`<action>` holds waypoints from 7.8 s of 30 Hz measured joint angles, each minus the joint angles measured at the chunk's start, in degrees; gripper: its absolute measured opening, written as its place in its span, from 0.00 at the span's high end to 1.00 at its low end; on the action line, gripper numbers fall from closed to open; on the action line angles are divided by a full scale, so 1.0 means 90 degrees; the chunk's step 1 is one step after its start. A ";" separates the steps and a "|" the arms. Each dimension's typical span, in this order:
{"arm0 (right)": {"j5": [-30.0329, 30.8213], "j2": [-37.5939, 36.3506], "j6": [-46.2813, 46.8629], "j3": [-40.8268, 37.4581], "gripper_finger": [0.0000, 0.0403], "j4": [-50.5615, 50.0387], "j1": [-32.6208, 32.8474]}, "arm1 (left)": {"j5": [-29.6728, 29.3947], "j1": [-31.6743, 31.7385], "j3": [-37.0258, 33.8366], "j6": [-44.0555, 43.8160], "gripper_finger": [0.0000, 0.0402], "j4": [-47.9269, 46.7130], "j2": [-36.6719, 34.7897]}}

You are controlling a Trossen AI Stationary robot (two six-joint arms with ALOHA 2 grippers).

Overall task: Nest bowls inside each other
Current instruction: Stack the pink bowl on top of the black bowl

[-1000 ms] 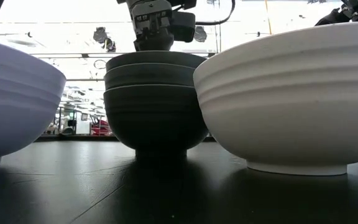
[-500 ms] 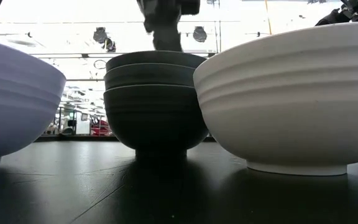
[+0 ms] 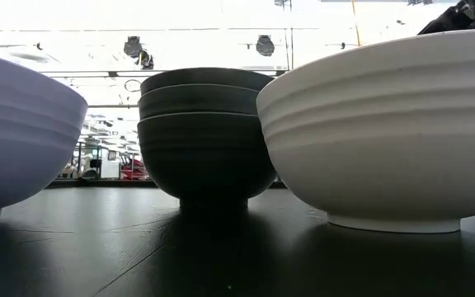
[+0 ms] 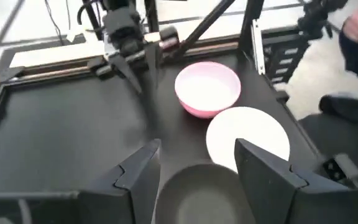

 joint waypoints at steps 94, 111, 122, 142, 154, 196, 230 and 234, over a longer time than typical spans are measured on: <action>0.0336 0.1105 0.0937 0.3543 0.67 -0.4546 0.1458 | -0.1166 0.0276 -0.9155 -0.0767 0.48 0.5513 -0.6147; 0.0576 0.2494 0.3235 0.3543 0.67 -0.5343 0.2342 | -0.1169 0.0276 -0.9152 -0.0910 0.48 0.5546 -0.6147; 0.0421 0.2510 0.3744 0.3543 0.67 -0.6138 0.2335 | -0.1165 0.0276 -0.9150 -0.0953 0.48 0.5715 -0.6147; -0.0170 0.3390 0.4136 0.3543 0.67 -0.6177 0.2342 | -0.1137 0.0275 -0.9150 -0.0924 0.48 0.5713 -0.6147; -0.0165 0.3941 0.4092 0.3543 0.67 -0.5836 0.2339 | -0.1103 0.0274 -0.9150 -0.0859 0.48 0.5710 -0.6147; 0.1092 0.2988 0.2813 0.3536 1.00 -0.4872 0.1935 | -0.0885 0.0276 -0.9150 -0.0705 0.48 0.5808 -0.6149; -0.0331 0.2265 -0.1682 0.4717 1.00 -0.3192 -0.1186 | -0.0778 0.0274 -0.9150 -0.0420 0.48 0.5861 -0.6149; -0.0420 0.2322 -0.1824 0.5039 1.00 -0.3247 -0.1303 | -0.0778 0.0274 -0.9150 -0.0373 0.48 0.5859 -0.6150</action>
